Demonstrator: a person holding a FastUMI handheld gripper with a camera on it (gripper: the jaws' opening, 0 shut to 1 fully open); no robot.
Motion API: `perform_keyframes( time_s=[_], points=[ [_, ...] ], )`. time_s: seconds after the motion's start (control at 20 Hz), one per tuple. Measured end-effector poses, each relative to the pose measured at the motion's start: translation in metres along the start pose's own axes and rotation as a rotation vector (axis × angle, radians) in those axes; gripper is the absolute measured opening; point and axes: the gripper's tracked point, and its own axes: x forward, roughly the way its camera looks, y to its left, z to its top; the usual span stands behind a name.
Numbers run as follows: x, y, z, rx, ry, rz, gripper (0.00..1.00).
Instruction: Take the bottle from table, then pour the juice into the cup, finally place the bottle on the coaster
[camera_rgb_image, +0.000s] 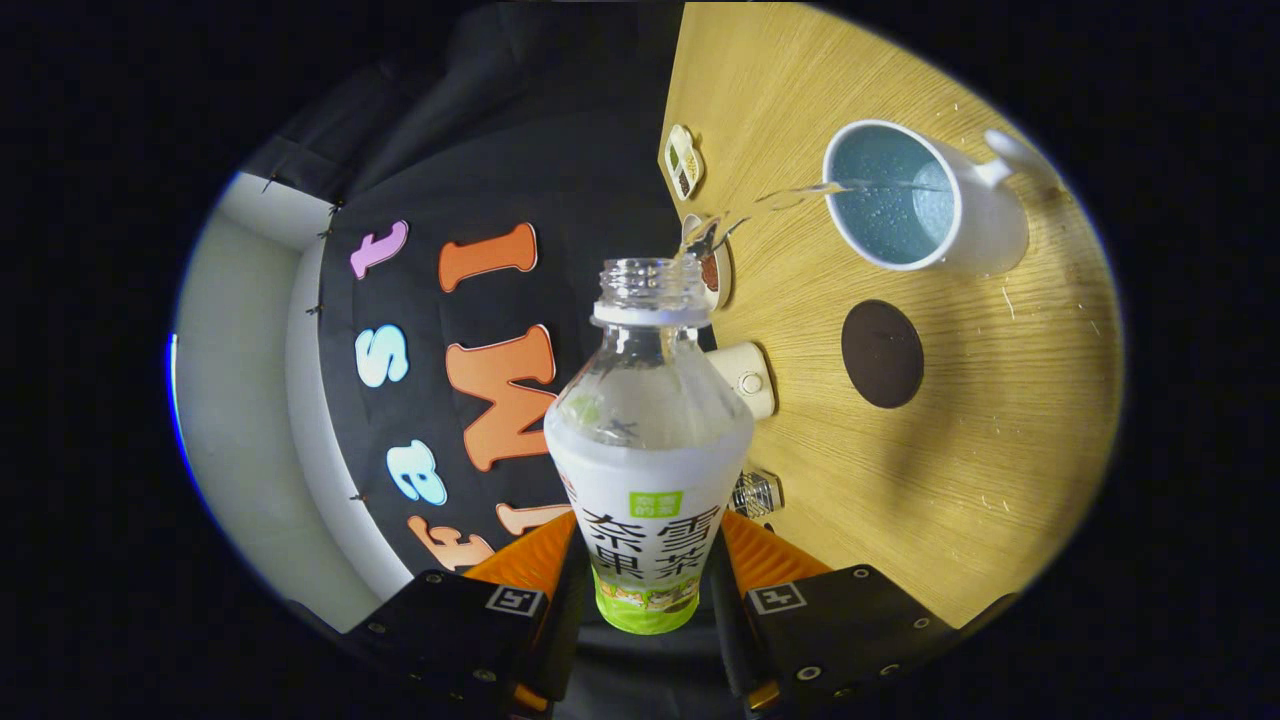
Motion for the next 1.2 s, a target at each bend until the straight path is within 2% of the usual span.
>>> perform_keyframes(
  time_s=[1.2],
  points=[
    [0.002, 0.02, 0.02, 0.15, -0.037, 0.012, 0.6]
  ],
)
